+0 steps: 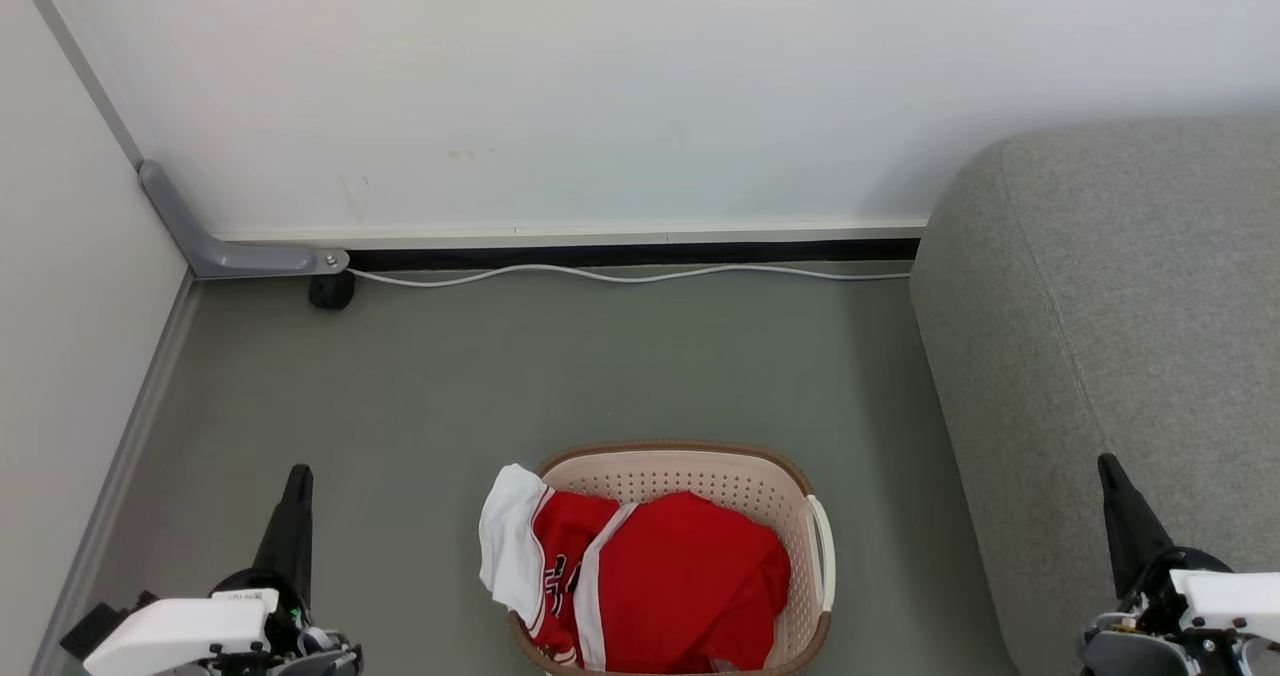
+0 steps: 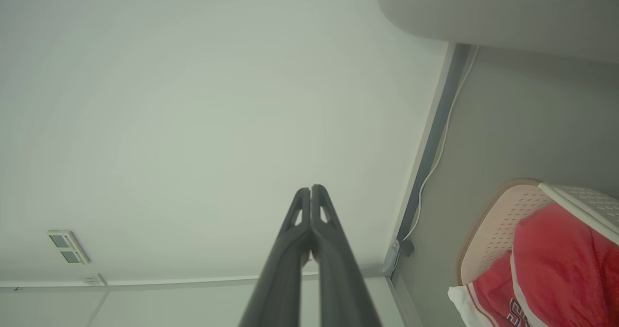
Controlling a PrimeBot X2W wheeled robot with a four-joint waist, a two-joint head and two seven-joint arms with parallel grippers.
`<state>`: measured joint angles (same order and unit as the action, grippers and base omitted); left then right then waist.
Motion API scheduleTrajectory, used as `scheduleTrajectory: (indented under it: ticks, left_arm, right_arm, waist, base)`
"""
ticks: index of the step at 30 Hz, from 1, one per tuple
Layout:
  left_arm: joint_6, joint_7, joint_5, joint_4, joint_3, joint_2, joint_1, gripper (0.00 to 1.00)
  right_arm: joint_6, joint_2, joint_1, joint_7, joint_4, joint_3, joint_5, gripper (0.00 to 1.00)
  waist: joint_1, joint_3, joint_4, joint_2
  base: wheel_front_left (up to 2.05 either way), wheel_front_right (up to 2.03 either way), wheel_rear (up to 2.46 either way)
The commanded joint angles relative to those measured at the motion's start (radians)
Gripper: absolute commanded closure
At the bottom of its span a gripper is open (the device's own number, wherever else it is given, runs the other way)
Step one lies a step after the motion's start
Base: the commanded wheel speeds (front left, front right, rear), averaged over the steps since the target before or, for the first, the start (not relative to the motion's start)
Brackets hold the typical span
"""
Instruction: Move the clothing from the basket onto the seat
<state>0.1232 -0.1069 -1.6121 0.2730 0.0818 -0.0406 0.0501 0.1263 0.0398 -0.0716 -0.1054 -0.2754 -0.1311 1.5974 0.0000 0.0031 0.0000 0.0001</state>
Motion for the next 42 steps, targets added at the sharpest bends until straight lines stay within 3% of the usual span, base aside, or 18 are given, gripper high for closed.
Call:
scheduleTrajectory:
  ticks: [1,11,21,42]
  left_arm:
    - [0.0,0.001,0.0,0.003,0.0,0.0,-0.002,0.0]
    - [-0.001,0.02,0.002,0.048,-0.017,0.013,-0.017,0.0]
    - [0.0,0.05,0.036,0.055,-0.038,0.01,0.005,0.0]
    - [0.001,0.109,0.304,0.058,-0.067,0.007,0.042,0.0]
  right_arm:
    - [0.0,0.0,0.001,0.0,-0.003,0.001,0.0,0.0]
    - [0.0,-0.009,0.016,-0.001,-0.036,0.011,-0.004,0.0]
    - [0.0,0.01,-0.002,0.019,-0.026,0.035,-0.029,0.0]
    - [0.001,0.088,-0.059,0.108,-0.046,0.139,-0.171,0.0]
  waist:
    - [0.0,0.0,0.0,-0.0001]
    - [0.0022,-0.001,-0.001,-0.0001]
    - [0.0001,0.004,-0.002,-0.0001]
    - [0.0,0.007,-0.003,-0.0001]
  base:
    - [0.0,0.0,0.0]
    - [0.0,0.0,0.0]
    - [0.0,0.0,0.0]
    - [0.0,0.0,0.0]
